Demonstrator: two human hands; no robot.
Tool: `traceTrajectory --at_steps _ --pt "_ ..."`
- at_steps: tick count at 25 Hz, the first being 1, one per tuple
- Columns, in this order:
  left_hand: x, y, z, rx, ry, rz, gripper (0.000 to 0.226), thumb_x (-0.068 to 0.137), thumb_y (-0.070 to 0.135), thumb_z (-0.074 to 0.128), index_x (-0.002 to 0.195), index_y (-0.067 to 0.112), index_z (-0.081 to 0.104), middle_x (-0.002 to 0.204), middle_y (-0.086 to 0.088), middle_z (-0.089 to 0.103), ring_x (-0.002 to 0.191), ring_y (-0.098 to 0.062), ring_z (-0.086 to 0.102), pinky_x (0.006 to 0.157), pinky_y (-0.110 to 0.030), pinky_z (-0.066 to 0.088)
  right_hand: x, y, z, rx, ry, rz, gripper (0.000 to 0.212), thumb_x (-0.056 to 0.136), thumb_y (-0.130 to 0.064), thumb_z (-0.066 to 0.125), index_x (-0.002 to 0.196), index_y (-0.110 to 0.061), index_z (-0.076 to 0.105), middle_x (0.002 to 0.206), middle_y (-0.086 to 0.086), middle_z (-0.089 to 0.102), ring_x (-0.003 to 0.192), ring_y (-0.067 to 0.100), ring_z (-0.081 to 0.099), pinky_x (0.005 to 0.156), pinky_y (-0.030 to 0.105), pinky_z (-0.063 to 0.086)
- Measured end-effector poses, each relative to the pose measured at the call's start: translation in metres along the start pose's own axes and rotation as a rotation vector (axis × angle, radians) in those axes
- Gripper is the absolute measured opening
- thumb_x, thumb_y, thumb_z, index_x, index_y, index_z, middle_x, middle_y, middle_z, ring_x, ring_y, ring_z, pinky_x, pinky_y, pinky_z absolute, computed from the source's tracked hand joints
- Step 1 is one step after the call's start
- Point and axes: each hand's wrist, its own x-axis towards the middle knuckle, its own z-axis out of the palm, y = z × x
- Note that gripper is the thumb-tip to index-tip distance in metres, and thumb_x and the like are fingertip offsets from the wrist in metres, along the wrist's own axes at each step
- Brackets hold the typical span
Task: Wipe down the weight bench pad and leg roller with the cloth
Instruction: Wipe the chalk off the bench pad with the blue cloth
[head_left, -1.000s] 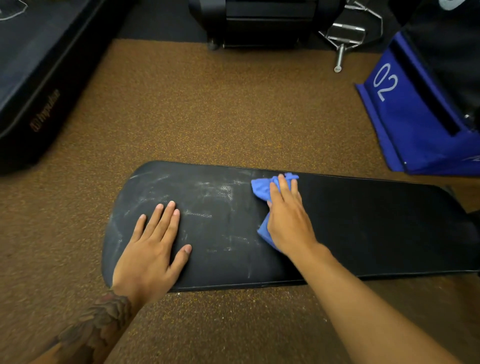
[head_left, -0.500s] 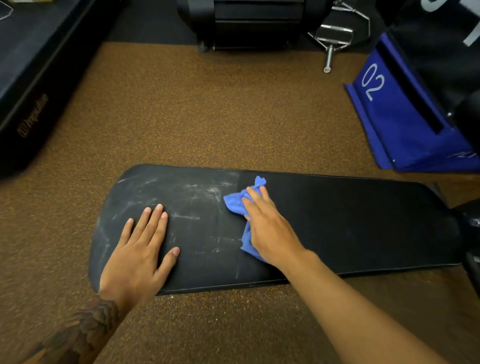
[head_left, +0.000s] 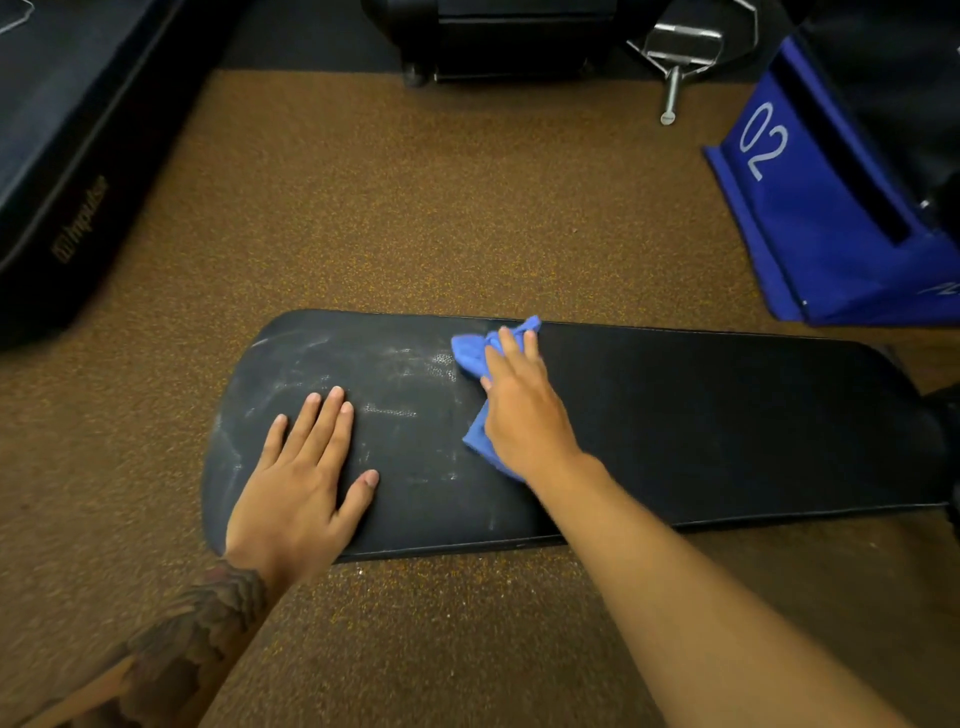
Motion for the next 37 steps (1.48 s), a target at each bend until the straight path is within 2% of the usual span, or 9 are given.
traceTrajectory --at_steps 5,10,15,20,24,28,32,35,37 --pt "0.000 0.001 -0.002 -0.016 0.004 -0.011 0.075 0.098 0.059 0.014 0.157 0.012 0.010 0.165 -0.003 0.005 0.152 -0.018 -0.003 0.122 -0.045 0.005 -0.084 0.002 -0.013 0.030 -0.014 -0.053 0.057 0.081 0.013 0.051 0.136 -0.002 0.042 0.151 0.011 0.031 0.143 0.033 0.013 0.110 0.039 0.028" --pt "0.000 0.002 0.000 -0.027 0.022 -0.009 0.075 0.098 0.059 0.015 0.157 0.012 0.011 0.165 -0.002 0.004 0.152 -0.018 -0.003 0.122 -0.045 0.004 -0.025 0.022 -0.015 -0.062 -0.026 0.069 0.045 0.092 0.001 0.043 0.136 -0.001 0.039 0.152 0.015 0.026 0.142 0.038 0.011 0.110 0.050 0.028" --pt "0.000 0.002 0.001 -0.033 0.035 -0.009 0.076 0.098 0.058 0.018 0.157 0.011 0.013 0.165 -0.002 0.005 0.152 -0.018 -0.002 0.122 -0.045 0.005 0.026 0.029 -0.012 -0.120 -0.033 0.059 0.036 0.095 -0.006 0.040 0.130 -0.001 0.042 0.150 0.016 0.026 0.138 0.038 0.015 0.107 0.049 0.029" --pt "0.001 0.002 -0.001 -0.024 0.036 -0.005 0.076 0.097 0.058 0.018 0.156 0.009 0.015 0.164 -0.004 0.007 0.152 -0.020 0.001 0.122 -0.045 0.005 -0.055 0.007 -0.011 0.001 -0.021 -0.077 0.050 0.086 0.005 0.049 0.135 0.000 0.042 0.152 0.013 0.028 0.142 0.036 0.013 0.112 0.045 0.028" --pt "0.001 0.002 -0.001 -0.025 0.032 -0.004 0.076 0.098 0.058 0.018 0.156 0.010 0.015 0.164 -0.004 0.008 0.152 -0.020 0.001 0.122 -0.046 0.006 -0.103 0.012 -0.017 0.005 -0.026 -0.093 0.059 0.080 0.014 0.055 0.135 -0.001 0.044 0.151 0.012 0.032 0.142 0.035 0.018 0.108 0.051 0.033" --pt "0.001 0.001 0.000 -0.011 0.025 -0.005 0.075 0.098 0.058 0.016 0.156 0.011 0.010 0.165 -0.003 0.006 0.152 -0.018 -0.002 0.122 -0.047 0.007 -0.043 0.028 -0.021 -0.077 -0.009 0.048 0.054 0.082 0.008 0.051 0.135 0.002 0.041 0.149 0.017 0.031 0.139 0.041 0.019 0.108 0.051 0.031" --pt "0.000 0.002 0.001 -0.017 0.028 -0.008 0.075 0.098 0.059 0.015 0.156 0.012 0.010 0.165 -0.002 0.005 0.152 -0.017 -0.003 0.122 -0.045 0.005 0.029 0.030 -0.014 -0.114 -0.017 0.134 0.042 0.090 -0.001 0.046 0.132 0.000 0.040 0.150 0.016 0.025 0.139 0.040 0.013 0.111 0.046 0.023" --pt "0.000 0.003 0.001 -0.024 0.031 -0.010 0.076 0.097 0.058 0.015 0.156 0.010 0.012 0.165 -0.002 0.006 0.152 -0.017 -0.003 0.122 -0.044 0.003 0.027 0.024 -0.011 -0.087 -0.005 0.052 0.035 0.093 -0.004 0.043 0.128 0.000 0.045 0.150 0.016 0.027 0.139 0.040 0.016 0.109 0.048 0.025" --pt "0.000 0.004 0.000 -0.030 0.035 -0.011 0.076 0.097 0.058 0.016 0.156 0.010 0.012 0.164 -0.003 0.006 0.152 -0.018 -0.002 0.122 -0.044 0.003 -0.006 0.013 -0.009 -0.028 -0.013 -0.036 0.038 0.091 -0.002 0.045 0.129 0.002 0.045 0.150 0.017 0.029 0.140 0.041 0.016 0.110 0.049 0.026"
